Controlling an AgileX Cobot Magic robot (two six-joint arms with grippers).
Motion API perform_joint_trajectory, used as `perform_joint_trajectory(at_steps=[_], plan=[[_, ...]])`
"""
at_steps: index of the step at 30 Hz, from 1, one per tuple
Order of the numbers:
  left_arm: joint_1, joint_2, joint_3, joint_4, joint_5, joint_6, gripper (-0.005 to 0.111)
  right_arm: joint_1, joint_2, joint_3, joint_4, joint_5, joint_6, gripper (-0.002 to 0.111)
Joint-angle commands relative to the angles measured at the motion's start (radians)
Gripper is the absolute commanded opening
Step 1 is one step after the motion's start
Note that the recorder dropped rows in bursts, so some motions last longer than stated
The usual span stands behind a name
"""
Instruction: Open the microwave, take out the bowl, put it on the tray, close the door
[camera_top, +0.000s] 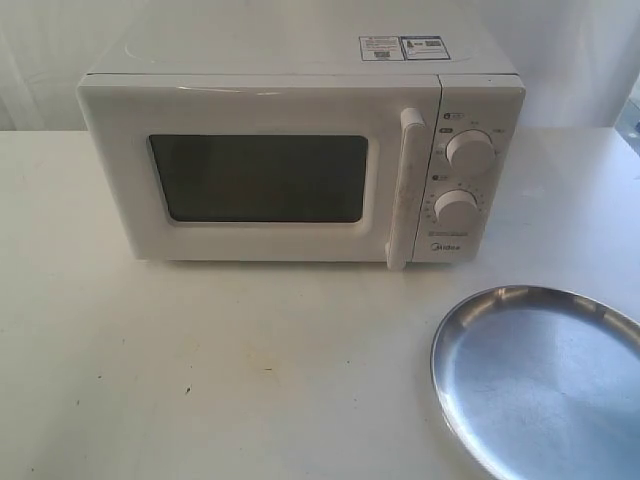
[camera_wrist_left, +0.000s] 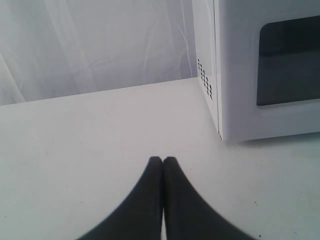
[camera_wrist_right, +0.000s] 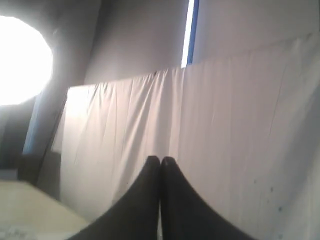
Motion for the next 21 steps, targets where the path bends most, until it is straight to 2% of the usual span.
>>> perform_joint_trajectory(at_steps=[1, 5, 10, 17, 21], plan=[[-0.001, -0.002, -0.003, -0.008, -0.004, 0.0, 0.0, -0.001, 0.307, -0.06, -0.181, -0.08, 0.018, 0.0], [-0.001, -0.002, -0.003, -0.008, -0.004, 0.0, 0.0, -0.001, 0.55, -0.062, -0.207, -0.18, -0.056, 0.0], [-0.001, -0.002, -0.003, -0.008, -0.004, 0.0, 0.0, -0.003, 0.707, -0.037, -0.245, -0.197, -0.204, 0.0], [-0.001, -0.002, -0.003, -0.008, -0.004, 0.0, 0.0, -0.004, 0.726, 0.022, -0.212, -0.116, -0.303, 0.0], [-0.001, -0.002, -0.003, -0.008, -0.004, 0.0, 0.0, -0.004, 0.726, 0.06, -0.118, 0.023, -0.326, 0.0]])
